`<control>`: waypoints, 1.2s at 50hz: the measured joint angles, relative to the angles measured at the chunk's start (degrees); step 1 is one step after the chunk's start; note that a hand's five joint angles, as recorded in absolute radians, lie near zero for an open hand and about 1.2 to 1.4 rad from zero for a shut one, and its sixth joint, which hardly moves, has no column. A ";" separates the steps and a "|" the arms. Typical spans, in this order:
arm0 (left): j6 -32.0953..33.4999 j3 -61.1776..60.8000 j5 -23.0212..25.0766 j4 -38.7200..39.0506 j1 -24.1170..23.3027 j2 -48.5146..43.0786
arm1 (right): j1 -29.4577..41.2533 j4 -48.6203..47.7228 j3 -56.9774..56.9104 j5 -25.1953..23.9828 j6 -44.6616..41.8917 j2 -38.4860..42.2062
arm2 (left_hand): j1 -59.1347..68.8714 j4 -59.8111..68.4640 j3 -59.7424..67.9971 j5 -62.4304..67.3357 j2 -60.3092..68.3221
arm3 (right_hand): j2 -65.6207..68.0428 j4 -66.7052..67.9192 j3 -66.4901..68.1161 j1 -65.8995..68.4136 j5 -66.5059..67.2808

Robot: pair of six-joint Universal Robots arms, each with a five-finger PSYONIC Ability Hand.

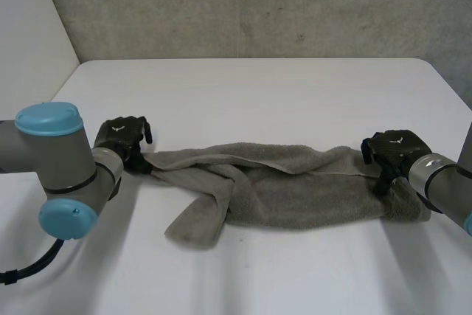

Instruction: Fold the towel.

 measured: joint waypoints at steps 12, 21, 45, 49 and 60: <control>-0.41 -0.73 0.99 -1.46 0.85 7.23 | -1.28 0.33 -0.30 -0.41 1.65 -1.32 | 25.09 28.18 28.14 27.16 26.79 | -16.72 -17.85 -17.51 -17.34 -17.71; -1.68 0.94 2.73 -5.24 -1.47 24.00 | -1.07 4.02 -0.34 -2.61 7.60 -5.01 | 25.57 28.59 28.56 27.46 27.20 | -20.09 -19.17 -20.22 -20.55 -18.69; -12.13 6.02 5.78 -12.49 -3.67 27.69 | -0.25 -1.64 2.19 -5.21 9.08 -3.84 | 25.82 28.61 28.60 27.48 27.23 | -5.32 -4.32 -4.47 -3.68 -1.82; -12.03 6.00 5.77 -12.48 -3.61 27.69 | -0.45 -1.71 1.58 -5.19 5.88 -3.78 | 25.82 28.62 28.60 27.48 27.24 | 0.21 0.99 0.87 1.37 3.15; -11.95 5.85 5.77 -12.46 -3.58 27.67 | -0.67 -1.03 1.61 -4.99 -0.93 -3.51 | 25.82 28.62 28.61 27.48 27.25 | 0.41 1.49 1.43 2.19 4.00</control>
